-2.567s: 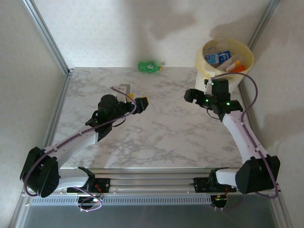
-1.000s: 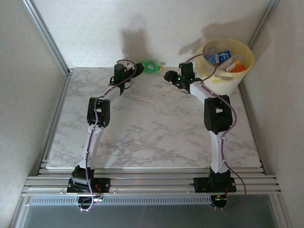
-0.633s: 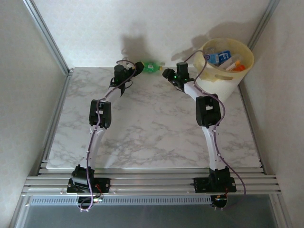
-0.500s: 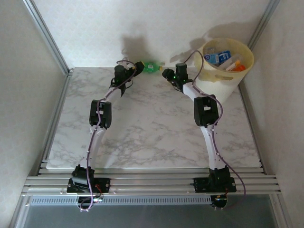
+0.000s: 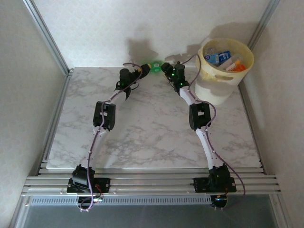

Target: Throw the plastic bottles in the bin

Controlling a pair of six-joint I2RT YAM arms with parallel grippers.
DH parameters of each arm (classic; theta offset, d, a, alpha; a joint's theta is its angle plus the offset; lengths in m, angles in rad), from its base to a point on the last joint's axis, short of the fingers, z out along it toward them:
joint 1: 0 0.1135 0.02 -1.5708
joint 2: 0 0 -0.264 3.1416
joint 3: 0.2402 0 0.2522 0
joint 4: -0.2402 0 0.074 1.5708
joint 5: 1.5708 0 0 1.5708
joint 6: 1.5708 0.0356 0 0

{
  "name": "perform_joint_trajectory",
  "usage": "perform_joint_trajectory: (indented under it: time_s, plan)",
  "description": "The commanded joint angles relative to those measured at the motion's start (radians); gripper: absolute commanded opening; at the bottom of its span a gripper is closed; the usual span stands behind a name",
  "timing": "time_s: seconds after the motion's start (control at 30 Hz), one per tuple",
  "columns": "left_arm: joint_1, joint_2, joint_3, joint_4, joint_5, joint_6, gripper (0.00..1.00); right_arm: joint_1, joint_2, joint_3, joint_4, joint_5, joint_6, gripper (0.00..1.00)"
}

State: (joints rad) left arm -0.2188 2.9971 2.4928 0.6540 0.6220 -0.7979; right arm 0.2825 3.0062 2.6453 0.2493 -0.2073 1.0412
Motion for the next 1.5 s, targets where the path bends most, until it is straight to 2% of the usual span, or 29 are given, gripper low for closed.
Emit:
perform_joint_trajectory:
  time_s: [0.0, 0.17, 0.4, 0.63, 0.87, 0.9, 1.0, 1.17, 1.3, 1.47]
  plan:
    - [0.003, 0.029, 0.027, 0.058, 0.056, -0.029, 0.98, 0.007, 0.049, 0.021, 0.022, 0.023, 0.030, 0.55]
    - [-0.015, 0.021, 0.011, 0.140, 0.116, -0.076, 0.95, 0.023, 0.043, 0.006, 0.018, 0.020, 0.028, 0.55]
    - [-0.073, -0.048, -0.089, 0.185, 0.199, -0.035, 0.92, 0.029, 0.019, -0.056, 0.038, 0.008, 0.105, 0.58]
    - [-0.106, -0.087, -0.140, 0.200, 0.250, -0.033, 0.90, 0.030, -0.141, -0.343, 0.110, -0.062, 0.132, 0.63]
    - [-0.150, -0.115, -0.197, 0.238, 0.320, -0.045, 0.86, 0.037, -0.283, -0.458, -0.075, -0.086, 0.028, 0.70]
    - [-0.155, -0.123, -0.216, 0.257, 0.325, -0.053, 0.86, 0.037, -0.294, -0.463, -0.104, -0.085, 0.016, 0.70]
    - [-0.172, -0.152, -0.269, 0.306, 0.343, -0.072, 0.85, 0.038, -0.325, -0.511, -0.145, -0.074, -0.001, 0.59]
    - [-0.190, -0.226, -0.411, 0.413, 0.359, -0.109, 0.82, 0.038, -0.388, -0.645, -0.080, -0.060, 0.007, 0.44]
    - [-0.186, -0.330, -0.582, 0.490, 0.366, -0.114, 0.82, 0.044, -0.480, -0.770, -0.051, -0.060, -0.023, 0.39]
    - [-0.179, -0.553, -0.891, 0.501, 0.354, -0.005, 0.88, 0.068, -0.640, -0.948, -0.051, -0.045, -0.101, 0.39]
